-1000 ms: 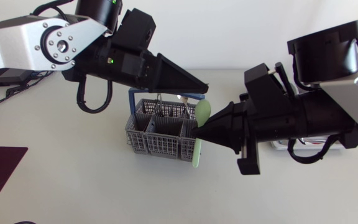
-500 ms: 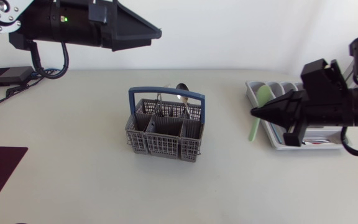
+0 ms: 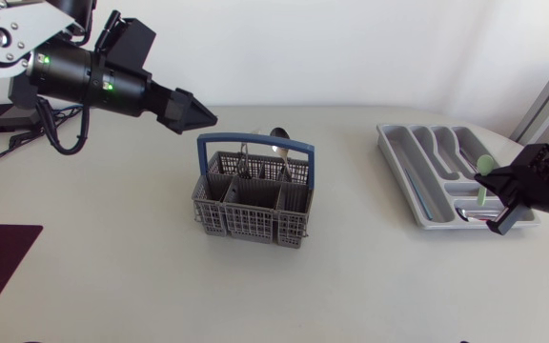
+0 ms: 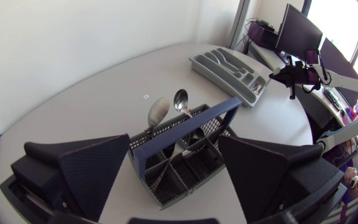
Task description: Sort the cutlery from the basket into the organizer compartments.
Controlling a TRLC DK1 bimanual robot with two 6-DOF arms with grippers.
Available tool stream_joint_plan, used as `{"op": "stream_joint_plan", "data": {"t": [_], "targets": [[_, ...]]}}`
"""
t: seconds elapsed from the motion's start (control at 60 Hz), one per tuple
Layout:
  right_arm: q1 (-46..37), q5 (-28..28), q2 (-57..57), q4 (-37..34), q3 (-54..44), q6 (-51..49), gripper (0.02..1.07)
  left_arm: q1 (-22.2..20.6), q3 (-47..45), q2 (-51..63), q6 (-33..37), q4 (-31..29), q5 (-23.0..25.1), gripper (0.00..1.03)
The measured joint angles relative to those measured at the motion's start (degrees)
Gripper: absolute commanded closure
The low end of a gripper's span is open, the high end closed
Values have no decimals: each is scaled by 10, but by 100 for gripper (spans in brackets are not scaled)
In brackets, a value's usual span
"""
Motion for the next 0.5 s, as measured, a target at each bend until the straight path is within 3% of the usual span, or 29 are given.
{"op": "stream_joint_plan", "data": {"t": [0.217,0.5], "targets": [[-65,8,109,125,-7,-72,101,0,-36,-5,17,0,-28,5],[-82,51,222,237,-2,-135,101,-27,-50,-24,24,0,-67,5]]}}
